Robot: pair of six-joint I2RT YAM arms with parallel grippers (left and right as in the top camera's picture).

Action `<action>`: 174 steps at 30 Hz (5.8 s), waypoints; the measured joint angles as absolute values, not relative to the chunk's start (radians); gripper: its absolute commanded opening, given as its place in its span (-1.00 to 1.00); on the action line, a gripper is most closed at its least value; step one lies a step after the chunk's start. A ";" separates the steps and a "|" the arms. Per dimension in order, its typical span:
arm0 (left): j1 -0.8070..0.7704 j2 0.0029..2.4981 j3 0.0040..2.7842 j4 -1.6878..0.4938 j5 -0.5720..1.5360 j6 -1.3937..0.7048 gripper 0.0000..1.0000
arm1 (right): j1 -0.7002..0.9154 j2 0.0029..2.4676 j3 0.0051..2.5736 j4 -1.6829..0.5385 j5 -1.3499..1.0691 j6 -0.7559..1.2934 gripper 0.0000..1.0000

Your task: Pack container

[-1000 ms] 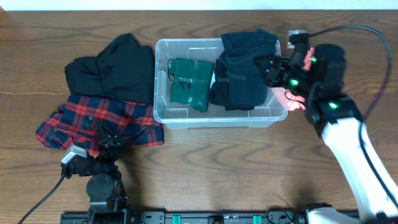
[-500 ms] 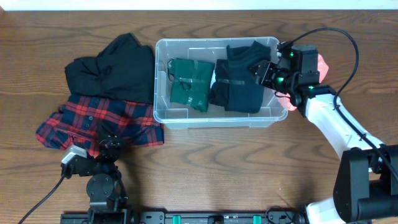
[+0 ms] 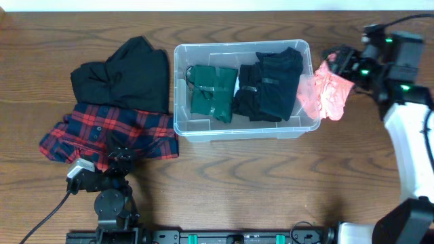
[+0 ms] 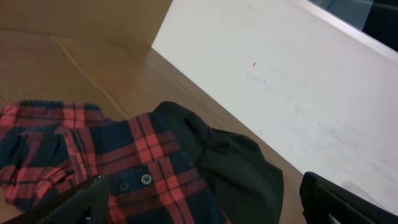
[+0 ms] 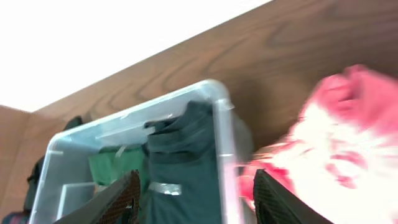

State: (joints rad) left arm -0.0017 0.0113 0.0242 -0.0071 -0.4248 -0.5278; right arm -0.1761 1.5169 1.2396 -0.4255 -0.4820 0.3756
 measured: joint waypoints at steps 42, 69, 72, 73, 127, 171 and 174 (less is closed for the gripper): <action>-0.002 0.011 0.024 -0.007 -0.425 -0.528 0.96 | -0.371 1.966 1.238 -0.429 -0.541 0.395 -0.98; -0.002 0.011 0.024 -0.007 -0.425 -0.527 0.96 | 0.430 1.651 1.251 -0.142 -0.477 0.612 -0.98; -0.002 0.011 0.025 -0.007 -0.425 -0.528 0.96 | 0.468 1.775 1.250 -0.041 -0.487 0.668 -0.81; -0.002 0.011 0.025 -0.007 -0.425 -0.528 0.96 | 0.476 1.814 1.250 -0.025 -0.486 0.680 -0.58; -0.002 0.011 0.025 -0.008 -0.425 -0.528 0.96 | 0.217 0.678 1.260 -1.147 -0.010 0.053 0.99; -0.002 0.011 0.025 -0.008 -0.425 -0.527 0.96 | -0.011 0.014 0.128 -0.423 -0.026 0.039 0.98; -0.002 0.011 0.025 -0.008 -0.425 -0.527 0.96 | -0.011 0.014 0.128 -0.419 -0.026 0.039 0.99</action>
State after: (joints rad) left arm -0.0017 0.0113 0.0246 -0.0082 -0.4248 -0.5274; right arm -0.0113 0.0143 0.1276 -0.4191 -0.0261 0.0391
